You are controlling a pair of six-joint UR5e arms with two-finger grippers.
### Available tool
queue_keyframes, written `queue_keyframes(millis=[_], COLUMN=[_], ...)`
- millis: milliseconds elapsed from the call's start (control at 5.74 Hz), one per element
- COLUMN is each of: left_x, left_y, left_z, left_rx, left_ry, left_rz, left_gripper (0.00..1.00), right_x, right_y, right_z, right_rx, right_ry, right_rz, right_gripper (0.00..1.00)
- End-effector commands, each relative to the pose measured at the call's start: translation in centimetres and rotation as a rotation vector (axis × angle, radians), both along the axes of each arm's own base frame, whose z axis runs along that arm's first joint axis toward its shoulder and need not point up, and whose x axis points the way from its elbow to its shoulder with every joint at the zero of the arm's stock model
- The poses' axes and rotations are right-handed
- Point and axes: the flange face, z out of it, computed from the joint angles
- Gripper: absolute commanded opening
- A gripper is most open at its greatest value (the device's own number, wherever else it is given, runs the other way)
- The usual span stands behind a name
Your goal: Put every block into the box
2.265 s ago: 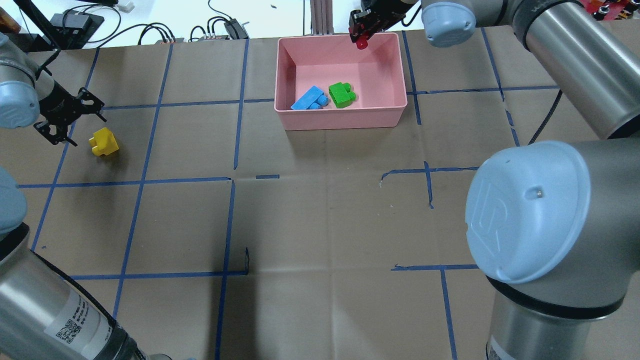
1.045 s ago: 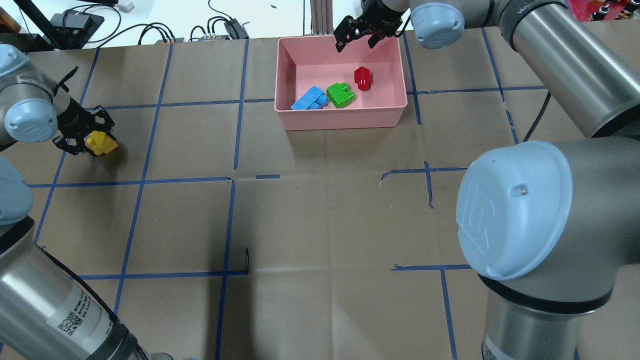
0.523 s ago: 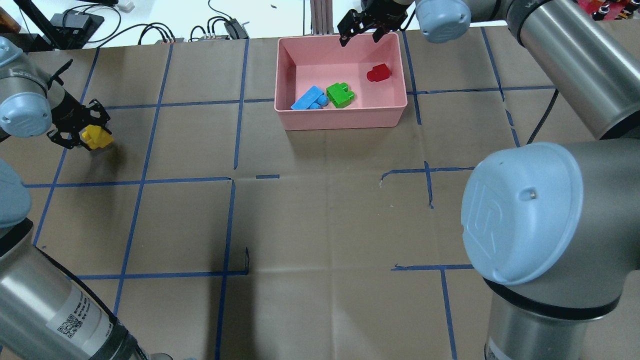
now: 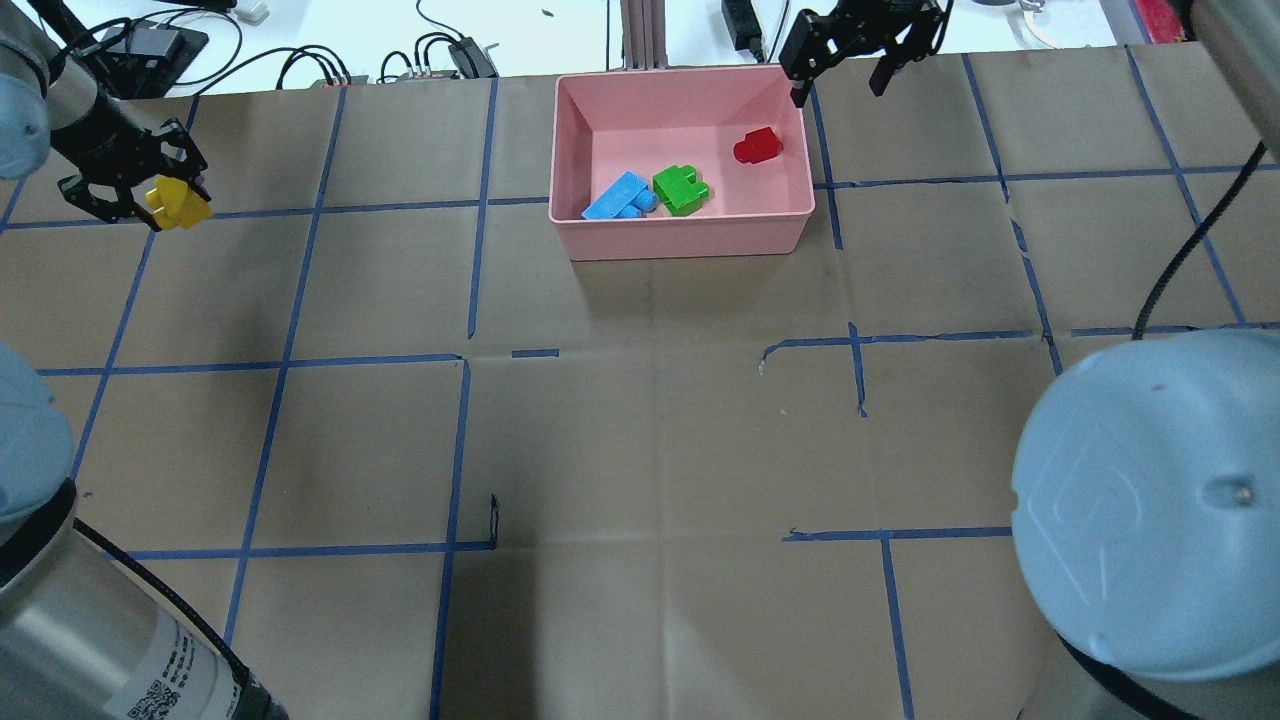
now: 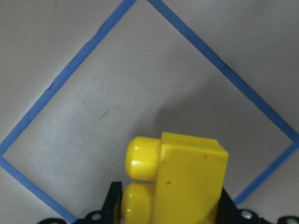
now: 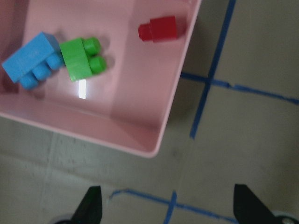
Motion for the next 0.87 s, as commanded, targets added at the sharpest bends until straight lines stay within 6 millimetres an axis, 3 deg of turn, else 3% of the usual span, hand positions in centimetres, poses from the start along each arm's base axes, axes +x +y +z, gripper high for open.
queue_keyframes(millis=[0, 174, 348, 523, 697], left_x=[-9.8, -16.7, -24.3, -30.0, -36.1], left_y=[-2.6, -3.5, -4.0, -4.0, -4.2], left_z=[6.2, 8.2, 6.5, 6.0, 4.1], left_rx=[0.017, -0.013, -0.003, -0.009, -0.003], left_ry=[0.008, 0.015, 0.068, 0.074, 0.105], left_rz=[-0.207, -0.301, -0.381, -0.384, -0.393], left_gripper=[0.08, 0.09, 0.09, 0.09, 0.09], right_x=[-0.7, -0.7, -0.6, -0.7, -0.7], right_y=[7.1, 12.0, 17.4, 20.3, 22.4], right_z=[5.0, 5.6, 5.4, 5.9, 5.8], right_rx=[0.099, 0.116, 0.106, 0.025, 0.037], right_ry=[0.058, 0.058, 0.053, 0.061, 0.074], right_rz=[0.0, -0.001, -0.004, -0.01, -0.167], right_gripper=[1.0, 1.0, 1.0, 1.0, 1.0])
